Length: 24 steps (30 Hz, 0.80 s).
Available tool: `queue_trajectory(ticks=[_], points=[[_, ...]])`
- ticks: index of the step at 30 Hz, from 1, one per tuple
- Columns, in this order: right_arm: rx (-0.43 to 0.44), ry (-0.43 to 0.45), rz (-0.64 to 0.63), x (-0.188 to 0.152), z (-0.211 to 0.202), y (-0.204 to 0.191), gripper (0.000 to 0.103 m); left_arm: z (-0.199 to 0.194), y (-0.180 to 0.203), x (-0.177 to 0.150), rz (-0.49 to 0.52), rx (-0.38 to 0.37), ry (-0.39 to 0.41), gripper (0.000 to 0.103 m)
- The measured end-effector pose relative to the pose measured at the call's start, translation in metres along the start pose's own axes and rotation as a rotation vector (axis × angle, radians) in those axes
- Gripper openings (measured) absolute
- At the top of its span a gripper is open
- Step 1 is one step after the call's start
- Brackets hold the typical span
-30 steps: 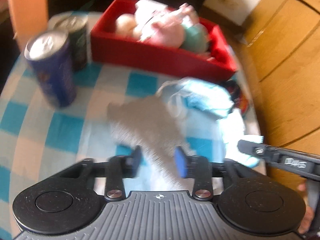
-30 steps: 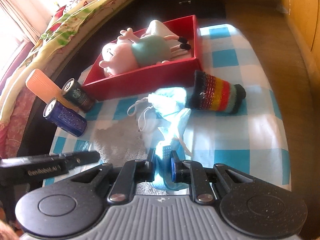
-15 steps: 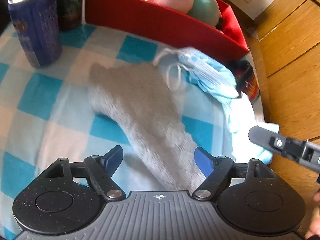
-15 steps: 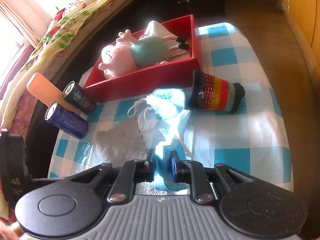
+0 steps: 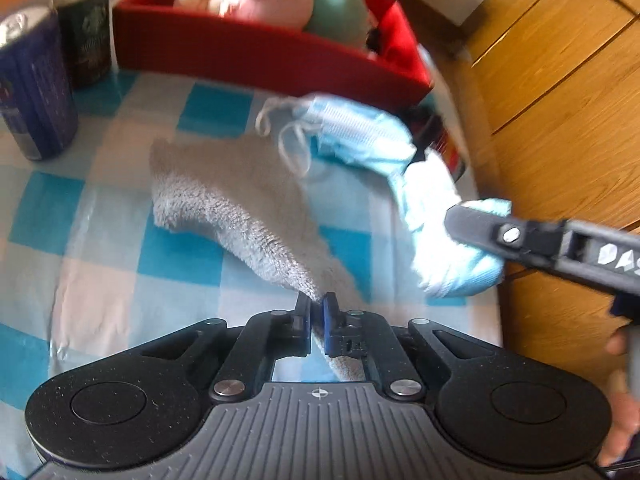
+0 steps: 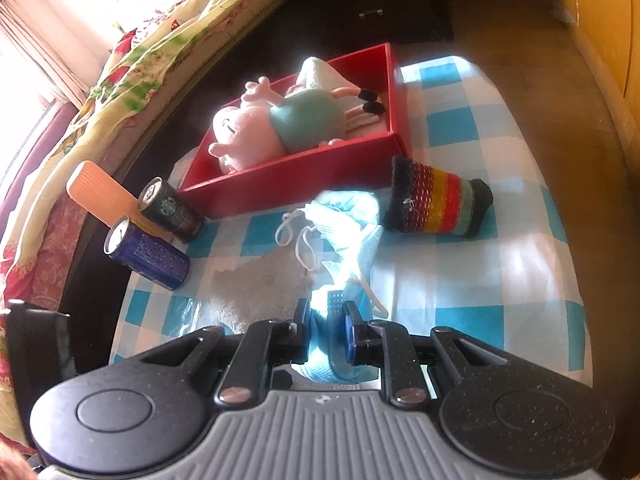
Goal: Organize soft objects
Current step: 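Close left tool on the grey towel while right tool grasps the light blue face mask, then lift the grey towel with left tool while right tool carries the mask over the red box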
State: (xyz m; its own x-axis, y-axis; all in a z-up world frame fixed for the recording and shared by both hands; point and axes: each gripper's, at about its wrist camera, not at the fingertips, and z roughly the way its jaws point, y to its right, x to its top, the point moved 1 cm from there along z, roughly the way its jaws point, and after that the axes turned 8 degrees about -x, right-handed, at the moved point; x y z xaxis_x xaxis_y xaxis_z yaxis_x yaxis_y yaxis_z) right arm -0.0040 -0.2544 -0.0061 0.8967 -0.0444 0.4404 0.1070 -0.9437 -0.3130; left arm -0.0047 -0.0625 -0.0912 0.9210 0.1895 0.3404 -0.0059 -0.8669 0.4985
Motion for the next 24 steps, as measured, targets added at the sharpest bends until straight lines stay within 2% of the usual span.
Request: queue_trajectory(ticks=[6, 12, 21, 24], points=[[0.02, 0.018, 0.008, 0.004, -0.004, -0.004, 0.0, -0.038, 0.007, 0.01, -0.014, -0.09, 0.085, 0.0], [0.065, 0.042, 0.021, 0.009, -0.014, -0.009, 0.0, -0.068, 0.011, 0.024, -0.018, -0.149, 0.168, 0.0], [0.087, 0.102, 0.017, 0.019, -0.031, -0.014, 0.0, -0.099, 0.019, 0.032, -0.018, -0.223, 0.228, 0.0], [0.085, 0.104, 0.02, 0.02, -0.031, -0.014, 0.0, -0.111, 0.023, 0.037, 0.007, -0.209, 0.273, 0.0]])
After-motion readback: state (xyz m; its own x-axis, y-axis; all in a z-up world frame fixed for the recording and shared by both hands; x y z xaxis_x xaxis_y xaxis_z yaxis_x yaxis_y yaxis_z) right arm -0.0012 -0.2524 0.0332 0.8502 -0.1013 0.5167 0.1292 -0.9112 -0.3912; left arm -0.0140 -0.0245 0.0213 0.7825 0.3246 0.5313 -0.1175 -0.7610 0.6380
